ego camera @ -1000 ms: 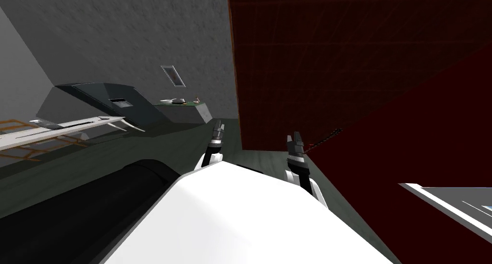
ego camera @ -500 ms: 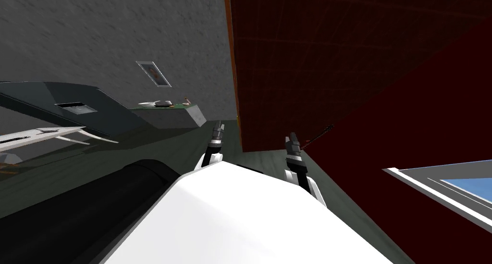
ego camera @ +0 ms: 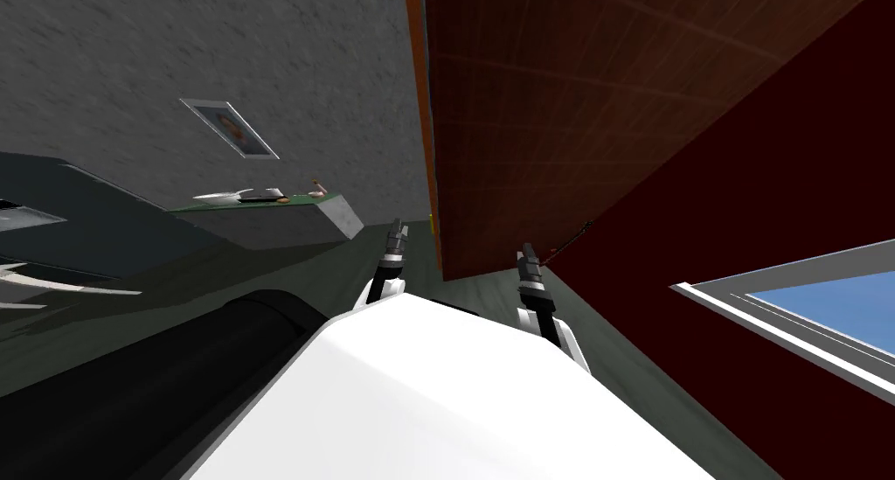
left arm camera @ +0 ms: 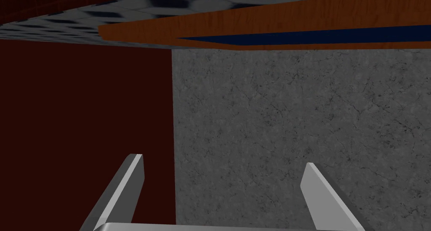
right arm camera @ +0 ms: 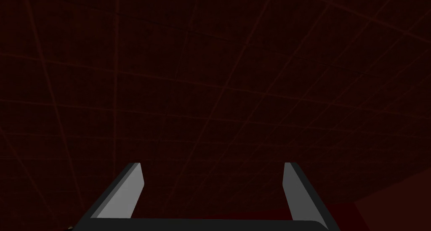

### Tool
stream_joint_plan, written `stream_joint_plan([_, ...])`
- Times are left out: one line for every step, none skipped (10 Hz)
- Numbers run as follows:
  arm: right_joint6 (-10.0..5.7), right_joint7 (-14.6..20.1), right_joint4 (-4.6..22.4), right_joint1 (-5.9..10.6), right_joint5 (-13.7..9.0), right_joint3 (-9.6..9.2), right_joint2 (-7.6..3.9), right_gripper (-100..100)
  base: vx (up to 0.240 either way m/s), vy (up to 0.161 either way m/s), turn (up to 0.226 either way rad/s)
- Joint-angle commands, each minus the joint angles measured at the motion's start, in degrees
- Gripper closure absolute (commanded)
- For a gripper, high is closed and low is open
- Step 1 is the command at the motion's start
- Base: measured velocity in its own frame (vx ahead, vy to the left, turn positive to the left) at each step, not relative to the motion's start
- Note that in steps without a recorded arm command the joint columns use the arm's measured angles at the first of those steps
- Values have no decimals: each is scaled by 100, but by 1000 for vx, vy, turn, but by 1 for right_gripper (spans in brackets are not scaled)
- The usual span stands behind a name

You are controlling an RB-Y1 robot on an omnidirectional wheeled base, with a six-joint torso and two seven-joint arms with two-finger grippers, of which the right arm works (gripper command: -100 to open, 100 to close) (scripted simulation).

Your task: Push the door open

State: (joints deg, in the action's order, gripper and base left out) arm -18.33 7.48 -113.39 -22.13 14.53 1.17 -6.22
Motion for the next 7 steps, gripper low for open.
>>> stream_joint_plan([160, 56, 44, 27, 97, 8, -29, -100, 46, 256, -233])
stream_joint_plan([232, 85, 105, 53, 154, 19, -42, -100, 53, 232, -218])
stream_joint_plan([312, 117, 172, 82, 219, 30, -52, -100, 70, 219, -265])
stream_joint_plan([396, 151, 243, 112, 286, 43, -62, -100, 44, 243, -215])
stream_joint_plan([479, 184, 314, 142, 353, 55, -71, -100, 30, 210, -202])
stream_joint_plan([563, 218, 384, 172, 420, 67, -81, -100, 16, 199, -331])
stream_joint_plan([647, 251, 455, 202, 487, 79, -90, -100, 31, 243, -257])
